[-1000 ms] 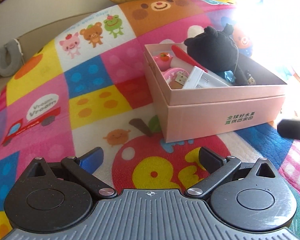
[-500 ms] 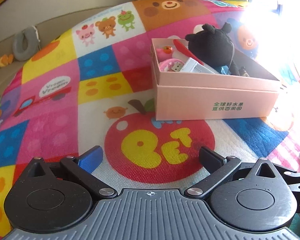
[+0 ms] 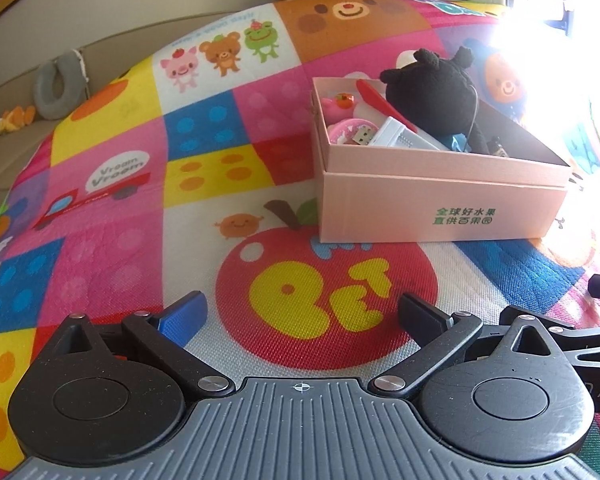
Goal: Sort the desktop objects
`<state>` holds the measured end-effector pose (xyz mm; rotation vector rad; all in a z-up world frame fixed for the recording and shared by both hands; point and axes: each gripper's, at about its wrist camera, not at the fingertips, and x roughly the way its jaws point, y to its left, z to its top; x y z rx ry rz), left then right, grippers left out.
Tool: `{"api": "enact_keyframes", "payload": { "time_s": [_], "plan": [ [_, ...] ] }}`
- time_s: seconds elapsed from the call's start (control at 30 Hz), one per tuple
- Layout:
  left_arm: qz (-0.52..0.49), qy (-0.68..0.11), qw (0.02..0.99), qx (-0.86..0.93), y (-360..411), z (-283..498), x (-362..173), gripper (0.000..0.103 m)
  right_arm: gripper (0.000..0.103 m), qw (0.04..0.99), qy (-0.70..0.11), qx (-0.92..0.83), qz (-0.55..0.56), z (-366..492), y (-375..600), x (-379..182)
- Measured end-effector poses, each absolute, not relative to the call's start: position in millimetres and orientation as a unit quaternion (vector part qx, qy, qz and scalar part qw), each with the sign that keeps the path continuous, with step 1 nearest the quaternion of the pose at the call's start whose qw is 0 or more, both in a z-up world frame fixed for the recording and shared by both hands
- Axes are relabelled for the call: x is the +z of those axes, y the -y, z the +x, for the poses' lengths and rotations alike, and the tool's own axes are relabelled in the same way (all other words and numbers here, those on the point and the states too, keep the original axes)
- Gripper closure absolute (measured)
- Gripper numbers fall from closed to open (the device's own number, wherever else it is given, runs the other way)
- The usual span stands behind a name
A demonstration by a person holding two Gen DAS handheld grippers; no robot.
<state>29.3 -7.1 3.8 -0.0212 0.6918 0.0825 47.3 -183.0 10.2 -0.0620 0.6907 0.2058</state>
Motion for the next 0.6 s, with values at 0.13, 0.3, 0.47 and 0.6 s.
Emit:
{"api": "enact_keyframes", "payload": {
  "time_s": [0.13,0.3,0.47,0.6],
  "plan": [
    [-0.011,-0.339,0.940,0.040,7.5,29.5,3.7,0.000,0.000,0.935,-0.338,0.101,-0.030,47.5,183.1,10.2],
    [-0.011,-0.339,0.940,0.040,7.5,29.9,3.6,0.000,0.000,0.935,-0.338,0.101,-0.030,48.3,183.3,10.6],
    [-0.011,-0.339,0.940,0.040,7.8,29.9,4.0,0.000,0.000,0.935,-0.338,0.101,-0.030,48.2,183.4,10.8],
    [-0.011,-0.339,0.940,0.041,7.9,29.8,4.2,0.000,0.000,0.935,-0.338,0.101,-0.030,48.2,183.4,10.8]
  ]
}}
